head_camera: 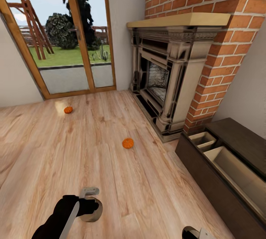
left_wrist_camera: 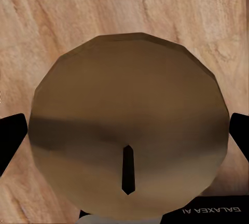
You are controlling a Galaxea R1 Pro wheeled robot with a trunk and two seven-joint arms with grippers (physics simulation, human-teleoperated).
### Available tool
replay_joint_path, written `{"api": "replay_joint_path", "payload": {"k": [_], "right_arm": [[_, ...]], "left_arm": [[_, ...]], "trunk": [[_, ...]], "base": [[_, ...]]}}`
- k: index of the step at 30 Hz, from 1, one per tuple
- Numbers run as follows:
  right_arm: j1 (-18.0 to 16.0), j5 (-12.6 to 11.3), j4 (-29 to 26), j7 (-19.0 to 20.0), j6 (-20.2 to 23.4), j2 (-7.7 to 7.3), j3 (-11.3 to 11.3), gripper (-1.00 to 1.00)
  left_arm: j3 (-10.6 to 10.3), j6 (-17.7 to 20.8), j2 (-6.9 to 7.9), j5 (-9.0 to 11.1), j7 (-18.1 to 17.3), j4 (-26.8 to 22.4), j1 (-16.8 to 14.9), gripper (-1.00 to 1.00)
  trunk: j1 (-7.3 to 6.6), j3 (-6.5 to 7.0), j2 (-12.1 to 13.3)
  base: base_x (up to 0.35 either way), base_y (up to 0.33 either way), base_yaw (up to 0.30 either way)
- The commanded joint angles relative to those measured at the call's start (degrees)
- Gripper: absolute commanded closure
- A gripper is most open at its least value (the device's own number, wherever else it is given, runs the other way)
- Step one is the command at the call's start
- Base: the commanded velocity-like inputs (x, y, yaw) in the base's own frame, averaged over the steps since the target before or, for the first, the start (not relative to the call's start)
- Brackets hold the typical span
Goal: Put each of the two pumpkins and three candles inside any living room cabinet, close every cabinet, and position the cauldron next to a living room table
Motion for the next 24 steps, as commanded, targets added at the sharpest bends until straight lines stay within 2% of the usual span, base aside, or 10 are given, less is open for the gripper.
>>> {"api": "replay_joint_path", "payload": {"k": [1, 13, 24], "right_arm": [[0.00, 0.06, 0.01, 0.11, 0.00, 0.00, 0.00, 1.00], [0.00, 0.00, 0.02, 0.87, 0.00, -0.08, -0.01, 1.00], [0.00, -0.08, 0.08, 0.87, 0.00, -0.09, -0.09, 1.00]], "left_arm": [[0.00, 0.00, 0.00, 0.02, 0.00, 0.00, 0.00, 1.00], [0.00, 0.00, 0.00, 0.02, 0.00, 0.00, 0.00, 1.00], [0.00, 0.00, 0.00, 0.02, 0.00, 0.00, -0.01, 1.00]], "trunk": [[0.00, 0.00, 0.00], [0.00, 0.00, 0.00], [0.00, 0.00, 0.00]], "base": [[0.252, 0.206, -0.281], [0.226, 0.223, -0.281], [0.161, 0.253, -0.281]]}}
